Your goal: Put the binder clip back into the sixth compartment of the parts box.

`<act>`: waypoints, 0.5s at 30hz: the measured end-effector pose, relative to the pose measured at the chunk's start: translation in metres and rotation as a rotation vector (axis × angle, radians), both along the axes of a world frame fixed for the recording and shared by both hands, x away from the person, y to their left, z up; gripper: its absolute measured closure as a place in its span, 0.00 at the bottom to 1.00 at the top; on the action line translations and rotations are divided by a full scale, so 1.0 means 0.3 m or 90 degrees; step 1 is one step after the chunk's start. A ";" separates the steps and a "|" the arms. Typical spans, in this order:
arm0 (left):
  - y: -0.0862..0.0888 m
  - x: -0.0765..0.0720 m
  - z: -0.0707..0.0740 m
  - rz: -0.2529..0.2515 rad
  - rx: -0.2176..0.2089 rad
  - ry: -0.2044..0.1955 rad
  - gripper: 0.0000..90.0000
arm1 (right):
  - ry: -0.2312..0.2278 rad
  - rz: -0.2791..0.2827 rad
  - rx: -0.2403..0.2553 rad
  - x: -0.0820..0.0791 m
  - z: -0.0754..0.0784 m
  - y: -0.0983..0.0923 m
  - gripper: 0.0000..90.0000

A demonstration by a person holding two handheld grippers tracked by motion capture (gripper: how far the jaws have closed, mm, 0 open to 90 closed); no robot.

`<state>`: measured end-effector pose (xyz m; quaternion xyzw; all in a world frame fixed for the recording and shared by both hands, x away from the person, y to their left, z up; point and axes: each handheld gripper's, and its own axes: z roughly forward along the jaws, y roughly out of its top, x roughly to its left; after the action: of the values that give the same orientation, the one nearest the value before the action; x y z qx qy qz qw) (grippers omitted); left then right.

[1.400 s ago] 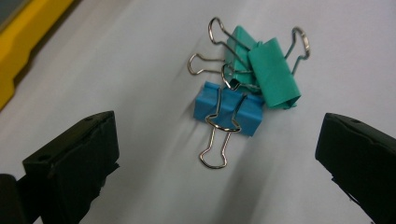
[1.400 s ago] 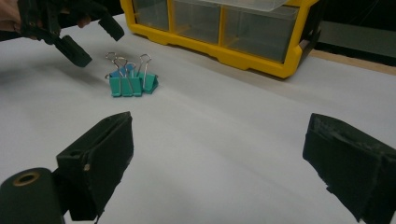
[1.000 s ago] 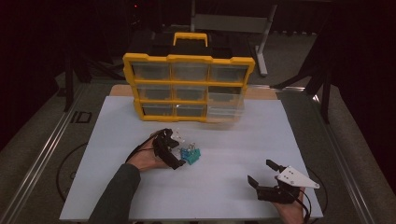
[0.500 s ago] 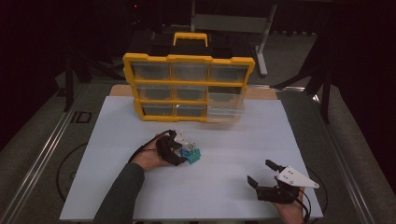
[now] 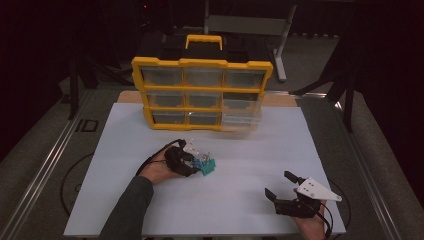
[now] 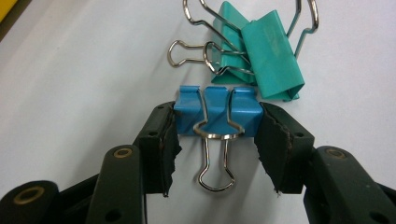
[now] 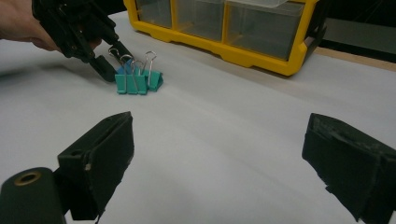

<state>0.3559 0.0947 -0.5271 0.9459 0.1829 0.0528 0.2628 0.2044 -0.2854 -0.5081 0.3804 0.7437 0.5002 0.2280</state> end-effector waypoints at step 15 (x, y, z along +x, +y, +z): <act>0.105 -0.003 0.117 0.082 -0.061 -0.018 0.56 | -0.001 -0.002 0.004 0.003 -0.001 0.000 0.10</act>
<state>0.3549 0.1261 -0.4920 0.9178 0.2416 0.0737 0.3064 0.2052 -0.2854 -0.5082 0.3822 0.7412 0.5026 0.2281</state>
